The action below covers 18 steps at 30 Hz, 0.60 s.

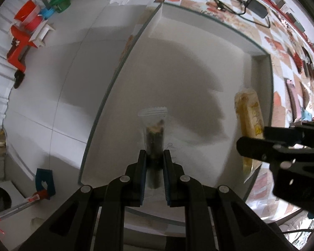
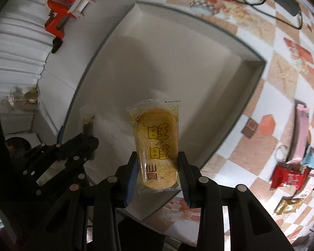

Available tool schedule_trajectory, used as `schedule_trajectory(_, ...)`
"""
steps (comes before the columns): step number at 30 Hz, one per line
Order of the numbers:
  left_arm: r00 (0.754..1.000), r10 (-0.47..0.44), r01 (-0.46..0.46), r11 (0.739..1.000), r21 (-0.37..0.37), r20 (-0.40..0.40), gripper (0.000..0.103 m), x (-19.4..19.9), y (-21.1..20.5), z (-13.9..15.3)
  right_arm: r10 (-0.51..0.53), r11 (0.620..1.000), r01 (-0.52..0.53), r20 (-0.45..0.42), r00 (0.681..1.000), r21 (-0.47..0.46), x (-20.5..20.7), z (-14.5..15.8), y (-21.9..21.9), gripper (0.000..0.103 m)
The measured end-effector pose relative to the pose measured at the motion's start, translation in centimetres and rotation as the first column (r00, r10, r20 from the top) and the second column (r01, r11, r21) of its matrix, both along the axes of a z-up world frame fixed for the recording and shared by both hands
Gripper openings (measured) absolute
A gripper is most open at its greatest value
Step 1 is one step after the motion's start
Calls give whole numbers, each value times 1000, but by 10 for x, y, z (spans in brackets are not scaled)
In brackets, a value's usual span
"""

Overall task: Organize snacks
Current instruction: 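Lower both packs into the white tray and open both tools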

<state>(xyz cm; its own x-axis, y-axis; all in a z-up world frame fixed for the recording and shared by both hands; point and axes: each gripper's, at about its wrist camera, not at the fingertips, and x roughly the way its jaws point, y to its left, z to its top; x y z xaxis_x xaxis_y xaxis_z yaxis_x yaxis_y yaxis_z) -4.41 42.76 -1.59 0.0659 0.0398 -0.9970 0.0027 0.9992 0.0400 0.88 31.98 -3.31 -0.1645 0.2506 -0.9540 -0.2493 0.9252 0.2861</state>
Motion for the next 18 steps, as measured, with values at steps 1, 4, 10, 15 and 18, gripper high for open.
schedule_trajectory(1,1000,2,-2,1000,-1,-8,16,-1,1,-3,8,1000,-8,-12,1000,-6,-2,-5,3,38)
schedule_trajectory(4,1000,0,0,1000,-1,-18,16,-3,0,-7,23,1000,-23,-30,999,-14,-6,-13,8,38)
schedule_trajectory(10,1000,-6,6,1000,5,-20,16,-4,-2,-10,49,998,-51,-45,998,-33,-9,-21,14,38)
schedule_trajectory(15,1000,-14,15,1000,11,-15,16,-3,-6,-10,63,997,-66,-52,997,-47,-10,-23,12,38)
schedule_trajectory(18,1000,-25,25,1000,17,-12,16,-4,-9,-9,64,997,-66,-52,997,-48,-10,-21,8,38)
